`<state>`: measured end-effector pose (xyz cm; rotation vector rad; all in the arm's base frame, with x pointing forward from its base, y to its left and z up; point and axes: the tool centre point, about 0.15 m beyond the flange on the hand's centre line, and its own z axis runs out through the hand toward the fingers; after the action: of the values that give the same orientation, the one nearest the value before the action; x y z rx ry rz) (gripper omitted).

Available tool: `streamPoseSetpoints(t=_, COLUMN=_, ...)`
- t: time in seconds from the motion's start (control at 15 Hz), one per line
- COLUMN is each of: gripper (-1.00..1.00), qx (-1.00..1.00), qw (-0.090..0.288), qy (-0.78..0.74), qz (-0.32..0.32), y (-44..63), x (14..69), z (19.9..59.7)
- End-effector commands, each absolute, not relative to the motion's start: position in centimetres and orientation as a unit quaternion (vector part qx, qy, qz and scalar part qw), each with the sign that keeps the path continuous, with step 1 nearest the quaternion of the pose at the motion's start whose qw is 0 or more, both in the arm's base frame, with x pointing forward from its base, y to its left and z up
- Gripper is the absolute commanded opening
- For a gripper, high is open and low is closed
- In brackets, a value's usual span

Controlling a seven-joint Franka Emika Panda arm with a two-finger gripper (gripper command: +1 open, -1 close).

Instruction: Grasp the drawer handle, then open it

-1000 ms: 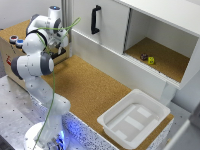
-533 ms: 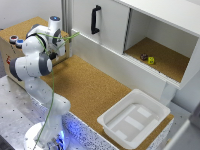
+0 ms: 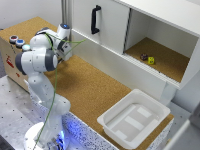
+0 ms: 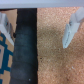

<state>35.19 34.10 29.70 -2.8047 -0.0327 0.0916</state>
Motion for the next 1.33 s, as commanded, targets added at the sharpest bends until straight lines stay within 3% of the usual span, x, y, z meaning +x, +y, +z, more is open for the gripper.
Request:
streamPoseSetpoints(t=0.0, gripper=-1.00, qx=-0.980, qw=0.191, qy=-0.044, qz=0.048, y=34.9, x=34.9, z=29.8)
streamPoseSetpoints(t=0.33, gripper=-1.00, qx=-0.981, qw=0.179, qy=-0.063, qz=0.041, y=34.4, x=35.0, z=29.5)
streamPoseSetpoints(t=1.27, gripper=-1.00, qx=-0.978, qw=0.197, qy=-0.060, qz=0.035, y=29.0, x=35.7, z=27.8)
